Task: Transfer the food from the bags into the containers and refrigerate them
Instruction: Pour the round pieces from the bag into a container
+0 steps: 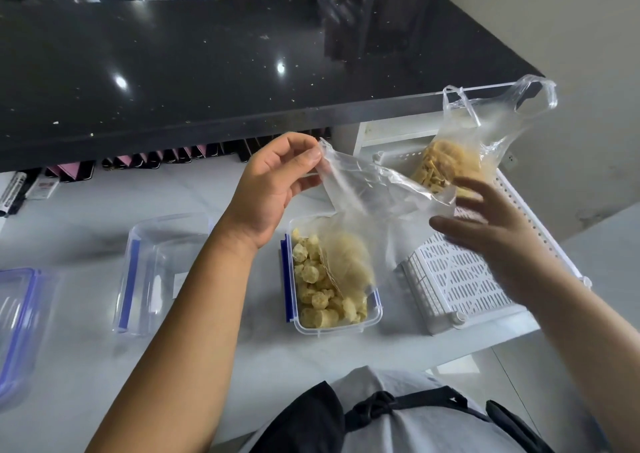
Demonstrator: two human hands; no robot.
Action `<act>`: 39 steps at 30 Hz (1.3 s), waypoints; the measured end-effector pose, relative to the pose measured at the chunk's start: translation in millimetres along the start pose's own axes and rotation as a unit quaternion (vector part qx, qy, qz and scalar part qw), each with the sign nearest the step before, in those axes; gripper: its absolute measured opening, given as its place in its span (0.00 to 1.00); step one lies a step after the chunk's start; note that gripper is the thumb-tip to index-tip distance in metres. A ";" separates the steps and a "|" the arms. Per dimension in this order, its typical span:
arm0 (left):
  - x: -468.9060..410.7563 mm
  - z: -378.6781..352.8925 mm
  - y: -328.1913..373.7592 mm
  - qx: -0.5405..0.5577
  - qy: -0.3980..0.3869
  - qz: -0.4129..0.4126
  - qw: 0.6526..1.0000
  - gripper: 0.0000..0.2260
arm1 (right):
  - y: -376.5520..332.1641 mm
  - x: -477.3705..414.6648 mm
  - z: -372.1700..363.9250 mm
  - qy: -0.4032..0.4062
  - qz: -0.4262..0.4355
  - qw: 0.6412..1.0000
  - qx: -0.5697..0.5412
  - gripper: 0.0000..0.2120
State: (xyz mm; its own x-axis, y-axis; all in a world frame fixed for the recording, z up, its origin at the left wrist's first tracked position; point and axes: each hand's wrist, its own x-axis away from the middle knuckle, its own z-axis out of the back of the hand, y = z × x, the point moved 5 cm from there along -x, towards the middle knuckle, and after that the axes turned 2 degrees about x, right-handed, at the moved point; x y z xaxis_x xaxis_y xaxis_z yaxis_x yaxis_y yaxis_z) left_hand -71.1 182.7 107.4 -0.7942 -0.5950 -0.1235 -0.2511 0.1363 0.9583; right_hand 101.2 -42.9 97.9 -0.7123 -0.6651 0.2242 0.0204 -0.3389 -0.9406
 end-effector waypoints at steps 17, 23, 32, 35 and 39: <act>-3.5 -0.7 21.3 0.013 0.047 -0.019 0.999 0.07 | 22.6 11.0 -58.9 -0.032 -0.032 0.982 -0.182 0.03; -1.8 4.4 29.3 0.024 0.056 -0.029 0.998 0.05 | 13.3 10.3 -63.7 -0.060 -0.002 0.984 -0.170 0.04; -1.5 0.5 48.0 0.016 0.060 -0.056 0.996 0.04 | 16.7 9.3 -55.2 -0.049 0.008 0.981 -0.186 0.06; -1.9 -6.8 48.9 -0.032 0.060 -0.065 0.996 0.03 | 18.7 6.4 -45.6 -0.034 0.006 0.983 -0.181 0.04; -1.5 -19.3 51.7 -0.064 0.062 -0.079 0.993 0.03 | 22.6 0.7 -29.9 0.000 -0.003 0.983 -0.184 0.03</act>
State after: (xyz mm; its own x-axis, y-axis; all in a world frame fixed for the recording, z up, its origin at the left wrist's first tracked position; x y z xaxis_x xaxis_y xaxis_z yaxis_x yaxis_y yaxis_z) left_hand -72.2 175.4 162.1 -0.6748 -0.6944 -0.2501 -0.2892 -0.0630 0.9552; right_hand 80.2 -31.2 69.2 -0.7115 -0.6642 0.2293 -0.2387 -0.0785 -0.9679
